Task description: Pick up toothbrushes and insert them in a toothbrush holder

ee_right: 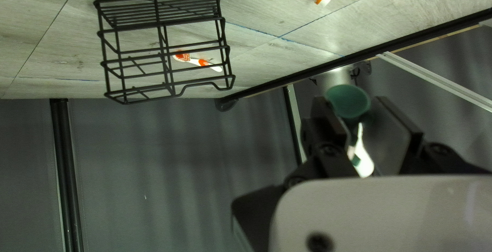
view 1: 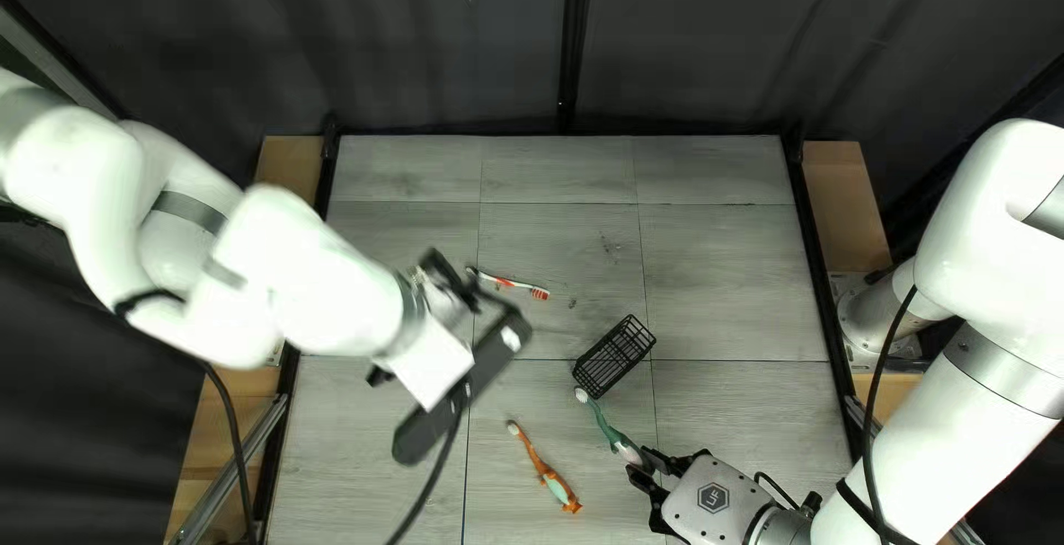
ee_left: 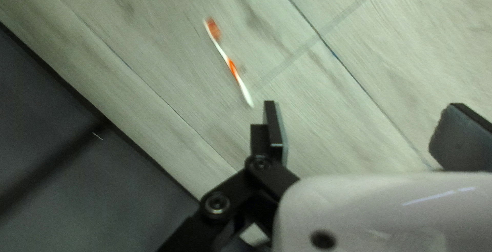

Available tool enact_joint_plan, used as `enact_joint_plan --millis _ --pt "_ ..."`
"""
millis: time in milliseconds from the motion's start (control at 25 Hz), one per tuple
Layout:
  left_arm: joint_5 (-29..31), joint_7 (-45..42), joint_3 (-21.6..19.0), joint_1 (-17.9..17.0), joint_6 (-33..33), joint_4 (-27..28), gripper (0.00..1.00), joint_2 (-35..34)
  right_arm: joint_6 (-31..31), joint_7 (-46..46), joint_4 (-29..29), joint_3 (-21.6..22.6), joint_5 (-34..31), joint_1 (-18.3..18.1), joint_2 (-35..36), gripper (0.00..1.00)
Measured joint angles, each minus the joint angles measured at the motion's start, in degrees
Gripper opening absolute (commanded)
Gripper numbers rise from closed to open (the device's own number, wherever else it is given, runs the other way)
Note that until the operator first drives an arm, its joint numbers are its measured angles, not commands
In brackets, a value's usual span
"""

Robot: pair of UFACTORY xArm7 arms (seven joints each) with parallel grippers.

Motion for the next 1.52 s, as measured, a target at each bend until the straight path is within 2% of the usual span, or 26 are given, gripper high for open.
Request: enact_joint_plan --millis 200,480,720,920,1200,1520 --pt "2.00 1.77 1.01 1.18 -3.30 4.61 1.00 6.02 0.00 0.00 0.00 0.00 0.00 0.00 0.00 0.00" --pt "1.60 2.25 1.30 1.33 -4.77 4.62 1.00 6.55 0.00 0.00 0.00 0.00 0.00 0.00 0.00 0.00" --pt "1.89 6.57 2.48 1.48 -16.86 0.26 1.00 6.05 0.00 0.00 0.00 0.00 0.00 0.00 0.00 0.00" --pt "4.86 6.78 2.80 1.93 -23.56 0.62 1.00 9.49 0.00 0.00 0.00 0.00 0.00 0.00 0.00 0.00" --pt "6.06 6.77 2.80 2.03 -25.89 3.43 1.00 13.72 0.00 0.00 0.00 0.00 0.00 0.00 0.00 0.00" --pt "6.41 7.23 2.77 1.99 -29.41 2.42 0.98 14.16 0.00 0.00 0.00 0.00 0.00 0.00 0.00 0.00"
